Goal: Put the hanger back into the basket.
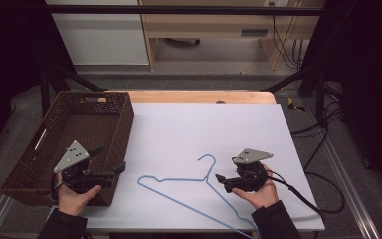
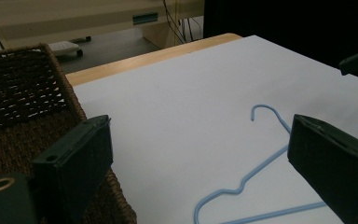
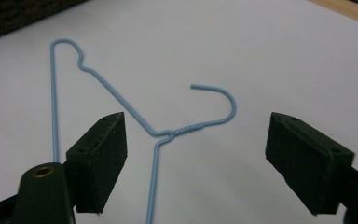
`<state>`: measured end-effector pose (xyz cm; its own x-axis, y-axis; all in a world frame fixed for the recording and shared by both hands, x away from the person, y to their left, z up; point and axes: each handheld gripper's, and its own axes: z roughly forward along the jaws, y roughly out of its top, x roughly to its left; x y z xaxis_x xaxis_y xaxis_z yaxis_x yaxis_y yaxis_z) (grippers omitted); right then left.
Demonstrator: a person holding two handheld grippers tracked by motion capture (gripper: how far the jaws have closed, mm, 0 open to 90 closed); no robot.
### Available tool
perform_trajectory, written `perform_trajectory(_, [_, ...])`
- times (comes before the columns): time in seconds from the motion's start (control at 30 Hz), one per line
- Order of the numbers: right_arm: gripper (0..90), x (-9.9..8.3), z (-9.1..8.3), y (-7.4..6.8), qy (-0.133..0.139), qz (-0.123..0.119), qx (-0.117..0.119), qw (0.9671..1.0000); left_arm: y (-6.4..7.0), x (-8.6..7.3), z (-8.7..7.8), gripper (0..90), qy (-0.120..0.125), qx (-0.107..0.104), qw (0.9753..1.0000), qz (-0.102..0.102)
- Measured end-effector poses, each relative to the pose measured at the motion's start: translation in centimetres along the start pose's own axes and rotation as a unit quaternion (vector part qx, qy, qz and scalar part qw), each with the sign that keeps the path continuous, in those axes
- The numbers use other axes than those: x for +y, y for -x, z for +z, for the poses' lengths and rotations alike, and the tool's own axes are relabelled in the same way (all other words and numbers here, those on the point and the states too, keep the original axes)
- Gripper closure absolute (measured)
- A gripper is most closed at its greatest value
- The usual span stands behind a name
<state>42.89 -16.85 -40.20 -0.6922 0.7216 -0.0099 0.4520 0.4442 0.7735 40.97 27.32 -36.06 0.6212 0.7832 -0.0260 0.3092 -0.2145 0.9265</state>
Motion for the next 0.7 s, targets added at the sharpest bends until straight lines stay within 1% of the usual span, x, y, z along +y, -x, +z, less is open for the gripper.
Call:
perform_trajectory(0.07, [23.1,-0.1,0.2,-0.1,-0.005,0.000,0.000,1.0000,0.0,0.0,0.0,6.3,-0.001,0.000,1.0000,0.001])
perform_trajectory(0.1, [24.1,-0.2,0.6,-0.2,-0.015,-0.002,0.001,0.9999,0.1,0.0,0.1,6.3,-0.002,0.000,1.0000,0.001])
perform_trajectory(0.17, [25.0,-0.2,0.8,-0.3,-0.019,-0.001,0.003,0.9998,0.1,0.0,0.1,6.3,-0.002,0.000,1.0000,0.002])
perform_trajectory(0.23, [28.0,-0.4,1.4,-0.5,-0.030,-0.005,0.009,0.9995,0.1,0.0,0.1,6.3,-0.002,-0.001,1.0000,0.002])
perform_trajectory(0.33, [31.8,-0.6,2.0,-0.7,-0.047,-0.010,0.009,0.9988,0.1,0.0,0.1,6.3,-0.003,0.000,1.0000,0.003])
perform_trajectory(0.37, [31.8,-0.6,2.0,-0.7,-0.047,-0.010,0.009,0.9988,0.1,0.0,0.1,6.3,-0.003,-0.001,1.0000,0.004])
perform_trajectory(0.4, [35.8,-0.7,2.3,-0.8,-0.058,-0.016,0.007,0.9981,0.2,0.0,0.1,6.3,-0.003,-0.001,1.0000,0.003])
perform_trajectory(0.43, [35.8,-0.7,2.3,-0.8,-0.058,-0.016,0.007,0.9981,0.2,0.0,0.1,6.3,-0.004,-0.001,1.0000,0.004])
perform_trajectory(0.47, [39.3,-0.8,2.7,-0.9,-0.069,-0.017,0.010,0.9975,0.2,0.0,0.1,6.3,-0.004,0.000,1.0000,0.005])
perform_trajectory(0.5, [39.3,-0.8,2.7,-0.9,-0.069,-0.017,0.010,0.9975,0.2,0.0,0.1,6.3,-0.004,0.000,1.0000,0.005])
perform_trajectory(0.53, [42.6,-0.9,3.0,-1.0,-0.075,-0.016,0.011,0.9970,0.2,0.0,0.2,6.3,-0.004,0.000,1.0000,0.006])
perform_trajectory(0.6, [46.4,-1.0,3.3,-1.2,-0.087,-0.015,0.012,0.9960,0.3,0.1,0.1,6.3,-0.004,-0.001,1.0000,0.007])
perform_trajectory(0.63, [46.4,-1.0,3.3,-1.2,-0.087,-0.015,0.012,0.9960,0.3,0.1,0.1,6.3,-0.004,-0.001,1.0000,0.007])
perform_trajectory(0.67, [49.3,-1.2,3.6,-1.3,-0.093,-0.017,0.015,0.9954,0.3,0.1,0.1,6.4,-0.004,-0.001,1.0000,0.007])
perform_trajectory(0.7, [49.3,-1.2,3.6,-1.3,-0.093,-0.017,0.015,0.9954,0.4,0.1,0.1,6.4,-0.004,-0.002,1.0000,0.007])
